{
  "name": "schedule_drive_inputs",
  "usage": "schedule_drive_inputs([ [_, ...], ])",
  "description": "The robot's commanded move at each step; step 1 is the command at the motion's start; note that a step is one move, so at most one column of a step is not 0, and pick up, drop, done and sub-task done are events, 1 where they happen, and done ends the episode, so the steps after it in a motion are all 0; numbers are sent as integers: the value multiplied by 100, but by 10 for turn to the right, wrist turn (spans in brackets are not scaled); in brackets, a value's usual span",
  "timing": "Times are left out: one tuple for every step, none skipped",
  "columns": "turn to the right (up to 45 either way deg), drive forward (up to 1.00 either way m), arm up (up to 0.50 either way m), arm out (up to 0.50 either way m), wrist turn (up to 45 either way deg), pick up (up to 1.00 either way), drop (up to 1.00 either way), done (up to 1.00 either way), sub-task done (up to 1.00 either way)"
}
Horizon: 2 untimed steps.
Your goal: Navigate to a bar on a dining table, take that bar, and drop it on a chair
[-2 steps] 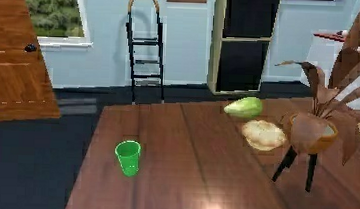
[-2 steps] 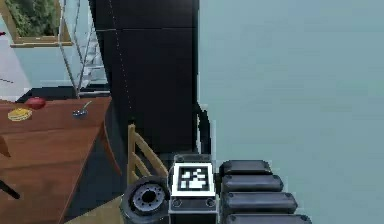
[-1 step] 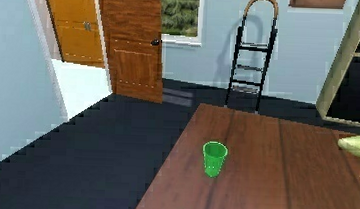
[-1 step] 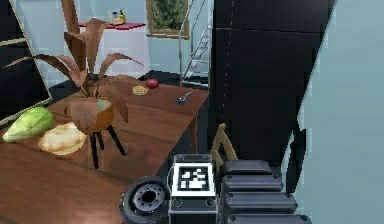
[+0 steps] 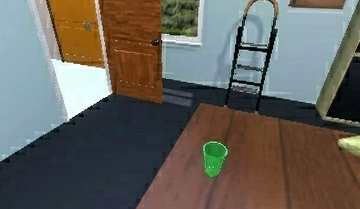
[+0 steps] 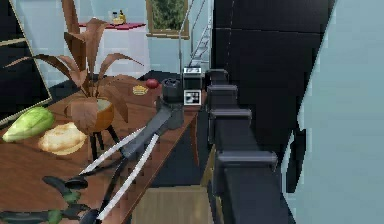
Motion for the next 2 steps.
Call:
schedule_drive_inputs([
  [0, 0, 0, 0, 450, 0, 0, 0, 0],
  [0, 0, 0, 0, 450, 0, 0, 0, 0],
])
